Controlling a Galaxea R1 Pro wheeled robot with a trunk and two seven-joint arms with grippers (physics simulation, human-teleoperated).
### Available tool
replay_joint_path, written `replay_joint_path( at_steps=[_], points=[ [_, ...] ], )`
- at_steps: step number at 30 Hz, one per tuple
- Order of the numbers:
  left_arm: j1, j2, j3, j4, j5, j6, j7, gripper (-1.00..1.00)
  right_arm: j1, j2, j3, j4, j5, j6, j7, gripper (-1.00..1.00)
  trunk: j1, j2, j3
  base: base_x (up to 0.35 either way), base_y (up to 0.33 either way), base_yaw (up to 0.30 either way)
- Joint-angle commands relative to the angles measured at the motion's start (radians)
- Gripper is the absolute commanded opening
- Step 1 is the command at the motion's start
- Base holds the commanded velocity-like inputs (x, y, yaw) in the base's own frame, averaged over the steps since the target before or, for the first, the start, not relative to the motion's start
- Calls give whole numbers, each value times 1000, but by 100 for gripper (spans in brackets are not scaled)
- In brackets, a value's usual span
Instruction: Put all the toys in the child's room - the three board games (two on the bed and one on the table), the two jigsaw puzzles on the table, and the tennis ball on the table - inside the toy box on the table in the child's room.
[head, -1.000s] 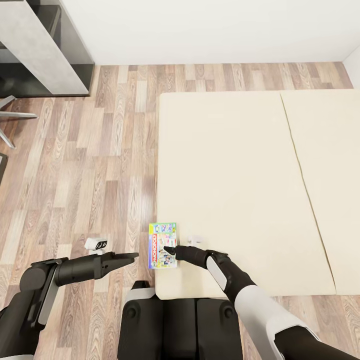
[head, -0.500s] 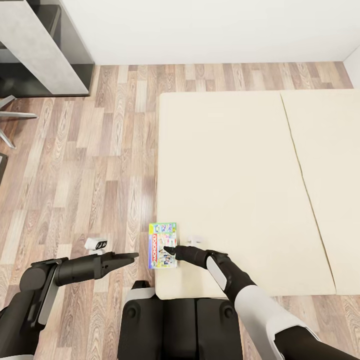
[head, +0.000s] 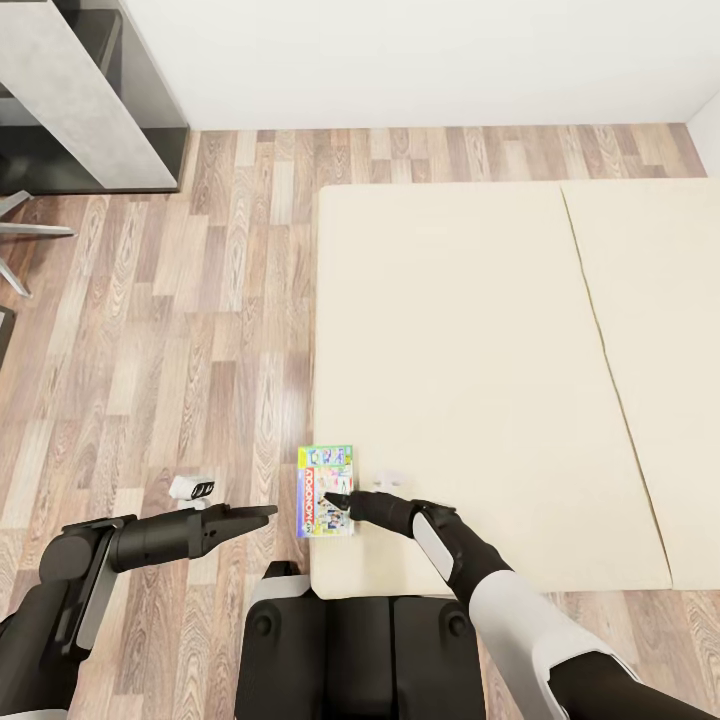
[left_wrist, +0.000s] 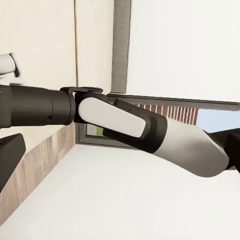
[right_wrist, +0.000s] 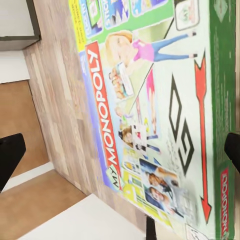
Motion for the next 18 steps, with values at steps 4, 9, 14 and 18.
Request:
replay_joint_path(
  at_steps=[4, 9, 14, 18],
  points=[
    [0, 0, 0, -1, -1, 11, -4, 100, 0, 0, 16, 3, -9, -30, 33, 100, 1, -1, -1, 0, 0, 0],
    [0, 0, 0, -1, 0, 11, -4, 100, 0, 0, 47, 6, -9, -44, 39, 100, 1, -1, -1, 0, 0, 0],
    [0, 0, 0, 0, 0, 11, -4, 100, 0, 0, 53, 7, -9, -47, 40, 100, 1, -1, -1, 0, 0, 0],
    [0, 0, 0, -1, -1, 11, -4, 100, 0, 0, 54, 7, -9, -48, 40, 100, 1, -1, -1, 0, 0, 0]
  ],
)
